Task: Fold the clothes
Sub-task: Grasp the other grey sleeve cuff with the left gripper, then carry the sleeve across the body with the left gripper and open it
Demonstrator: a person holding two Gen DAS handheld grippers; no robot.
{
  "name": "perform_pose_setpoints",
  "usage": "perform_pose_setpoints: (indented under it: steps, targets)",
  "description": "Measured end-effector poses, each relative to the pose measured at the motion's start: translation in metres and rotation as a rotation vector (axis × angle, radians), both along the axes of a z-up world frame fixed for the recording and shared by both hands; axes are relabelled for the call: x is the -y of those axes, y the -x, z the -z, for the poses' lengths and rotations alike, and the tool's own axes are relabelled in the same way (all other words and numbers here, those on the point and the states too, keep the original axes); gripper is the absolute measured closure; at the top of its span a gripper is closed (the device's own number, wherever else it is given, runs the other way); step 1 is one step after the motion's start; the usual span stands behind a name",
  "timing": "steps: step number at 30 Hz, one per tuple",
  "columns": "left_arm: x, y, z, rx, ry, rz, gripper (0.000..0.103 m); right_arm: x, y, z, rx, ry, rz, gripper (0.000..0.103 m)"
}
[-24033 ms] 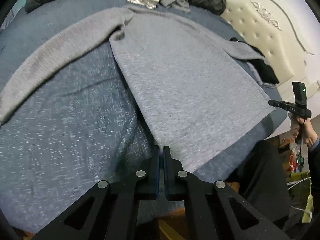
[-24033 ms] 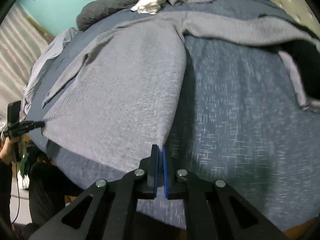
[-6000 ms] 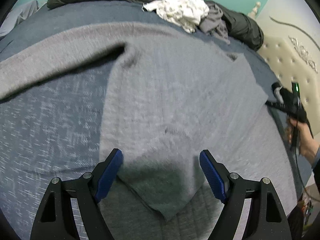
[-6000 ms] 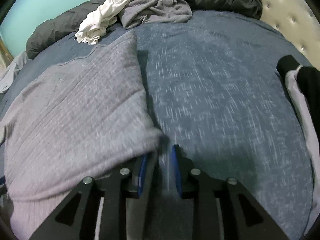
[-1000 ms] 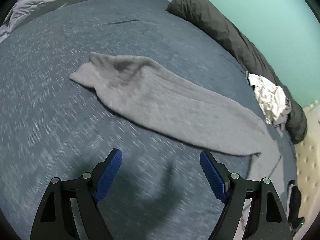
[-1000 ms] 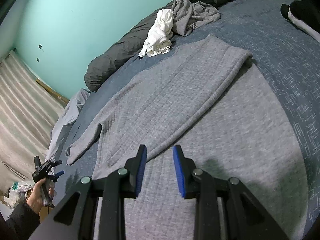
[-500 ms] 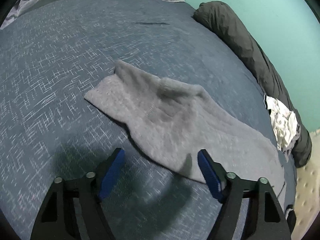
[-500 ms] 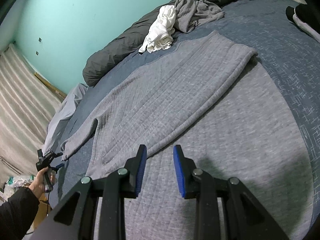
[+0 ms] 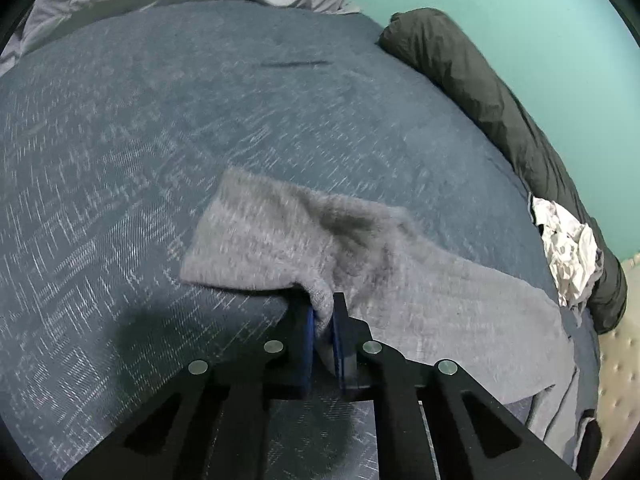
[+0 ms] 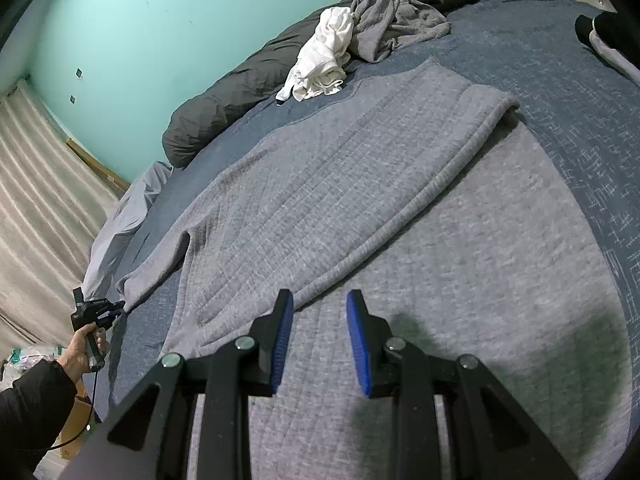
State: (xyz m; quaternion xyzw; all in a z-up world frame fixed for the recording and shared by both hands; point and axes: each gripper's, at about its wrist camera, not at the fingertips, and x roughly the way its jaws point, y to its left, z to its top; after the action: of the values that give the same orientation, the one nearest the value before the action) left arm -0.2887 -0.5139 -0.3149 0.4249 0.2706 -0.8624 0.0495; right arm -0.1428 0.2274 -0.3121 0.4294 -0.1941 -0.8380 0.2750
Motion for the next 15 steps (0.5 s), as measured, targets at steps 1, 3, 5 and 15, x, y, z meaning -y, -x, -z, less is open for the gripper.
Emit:
perform_pose_setpoints:
  steps: [1,3,5,15]
  targets:
    - [-0.002,0.0,-0.006,-0.012,0.006,0.007,0.095,0.0,0.0,0.0,0.001,0.001,0.001,0.076]
    - [-0.009,0.0,-0.021,-0.039,0.023,0.029,0.095,-0.001,0.0,0.0,0.0,0.003,0.002,0.076]
    - [-0.019,0.001,-0.039,-0.07,0.027,0.056,0.096,-0.002,0.0,-0.001,-0.004,0.007,0.005,0.076]
    - [-0.098,-0.008,-0.142,-0.221,0.041,0.229,0.096,-0.023,0.002,-0.012,-0.018,0.042,0.034,0.076]
